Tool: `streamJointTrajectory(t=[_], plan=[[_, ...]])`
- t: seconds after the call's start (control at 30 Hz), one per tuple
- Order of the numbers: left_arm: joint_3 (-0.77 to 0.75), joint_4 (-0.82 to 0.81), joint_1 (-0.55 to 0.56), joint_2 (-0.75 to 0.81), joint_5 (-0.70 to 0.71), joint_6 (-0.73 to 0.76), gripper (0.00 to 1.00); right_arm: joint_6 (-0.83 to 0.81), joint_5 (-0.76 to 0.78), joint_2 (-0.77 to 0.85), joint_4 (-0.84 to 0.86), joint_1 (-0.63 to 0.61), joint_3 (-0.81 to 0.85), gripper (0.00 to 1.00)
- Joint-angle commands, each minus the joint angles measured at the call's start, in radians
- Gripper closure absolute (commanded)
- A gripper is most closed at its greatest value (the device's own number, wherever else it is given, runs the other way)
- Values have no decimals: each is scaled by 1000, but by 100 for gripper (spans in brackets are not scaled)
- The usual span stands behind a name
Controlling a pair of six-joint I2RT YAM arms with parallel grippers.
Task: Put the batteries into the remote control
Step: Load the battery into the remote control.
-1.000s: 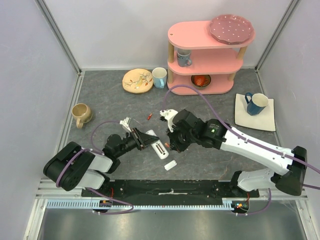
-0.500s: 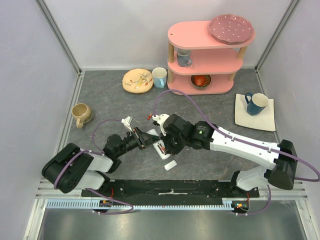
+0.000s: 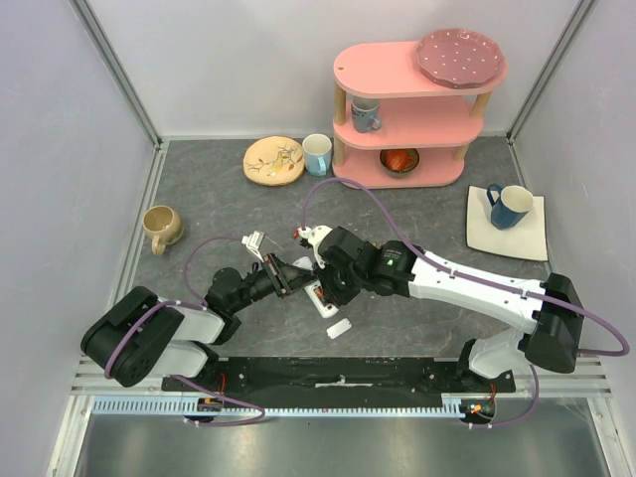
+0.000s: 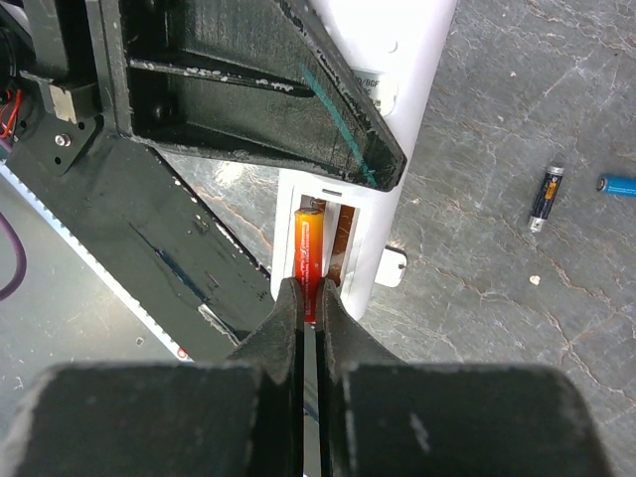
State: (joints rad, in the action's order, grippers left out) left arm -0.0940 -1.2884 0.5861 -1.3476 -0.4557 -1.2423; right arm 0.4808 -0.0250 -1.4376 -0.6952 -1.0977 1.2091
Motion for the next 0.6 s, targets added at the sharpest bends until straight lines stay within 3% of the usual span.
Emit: streamJointTrajectory(t=[0.0, 0.57], plan=[[-10, -376, 9, 31, -20, -17, 98, 25, 13, -10, 49, -7, 4, 100], [-4, -376, 12, 56, -31, -13, 98, 58, 5, -55, 54, -7, 24, 100]])
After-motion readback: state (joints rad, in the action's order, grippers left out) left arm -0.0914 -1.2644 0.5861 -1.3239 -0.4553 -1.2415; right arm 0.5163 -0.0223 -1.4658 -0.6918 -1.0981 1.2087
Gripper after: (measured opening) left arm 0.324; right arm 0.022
